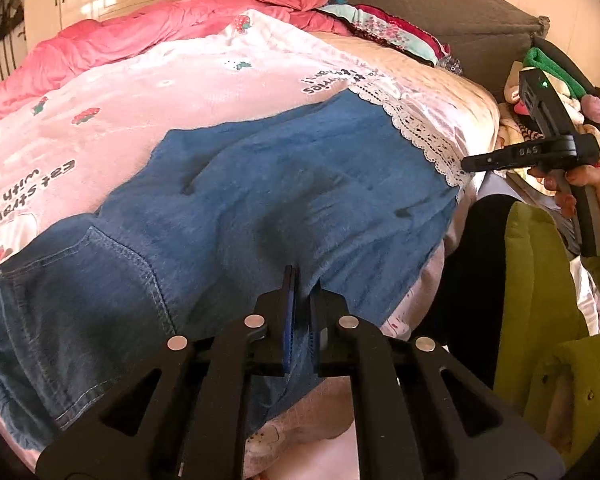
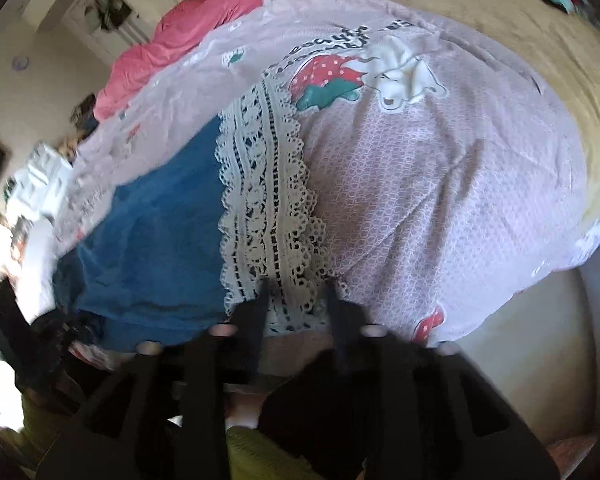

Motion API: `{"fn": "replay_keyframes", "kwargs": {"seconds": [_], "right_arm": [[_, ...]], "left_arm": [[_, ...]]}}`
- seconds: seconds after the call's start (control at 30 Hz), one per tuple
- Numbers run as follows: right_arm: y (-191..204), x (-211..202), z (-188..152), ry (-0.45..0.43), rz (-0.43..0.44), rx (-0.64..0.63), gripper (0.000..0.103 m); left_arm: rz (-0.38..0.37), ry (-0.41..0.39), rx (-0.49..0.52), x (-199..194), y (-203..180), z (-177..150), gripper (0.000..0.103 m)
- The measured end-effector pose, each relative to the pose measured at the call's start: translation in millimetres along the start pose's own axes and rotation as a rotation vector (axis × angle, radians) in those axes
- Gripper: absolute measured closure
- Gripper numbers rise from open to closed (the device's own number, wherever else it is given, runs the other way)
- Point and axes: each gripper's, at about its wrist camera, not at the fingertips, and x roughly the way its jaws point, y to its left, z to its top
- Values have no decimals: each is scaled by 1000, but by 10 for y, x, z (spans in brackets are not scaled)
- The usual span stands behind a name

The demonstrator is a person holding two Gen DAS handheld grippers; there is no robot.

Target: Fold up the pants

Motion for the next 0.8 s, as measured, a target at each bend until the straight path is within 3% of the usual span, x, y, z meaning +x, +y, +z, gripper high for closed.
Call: {"fn": "replay_keyframes", "kwargs": {"seconds": [0.1,0.23,0.33,0.37,0.43,0.57,0.6,0.7,0.8], "right_arm": [[41,-5,-12,-5,-57,-63,94],[-60,48,-23,12,-199,-91,93],[-145,-70,-30,-34,-167,-48,91],[-70,-173,-25,-90,-188,-94,89],[154,-293,-41,-145,-168,-213,67],[896,-226,-254,-116,3,-547,65],[1040,-170,-313,-102,12,-615,65],[1465,99,-565,-48,-26,-873,66],[1664,340,-709,1,-71,-1004,69]], "left_arm": [[-26,-2,41,-110,-54,-34,103],[-7,36,86,-98,-124,-126,103],[-13,56,70,-53,-111,-162,103],[-15,52,76,-65,-118,-161,103],[-10,46,79,-80,-123,-156,103],[1,50,53,-60,-82,-171,101],[4,49,44,-62,-71,-170,99],[10,41,36,-86,-63,-156,93],[7,34,29,-89,-56,-149,91]]}}
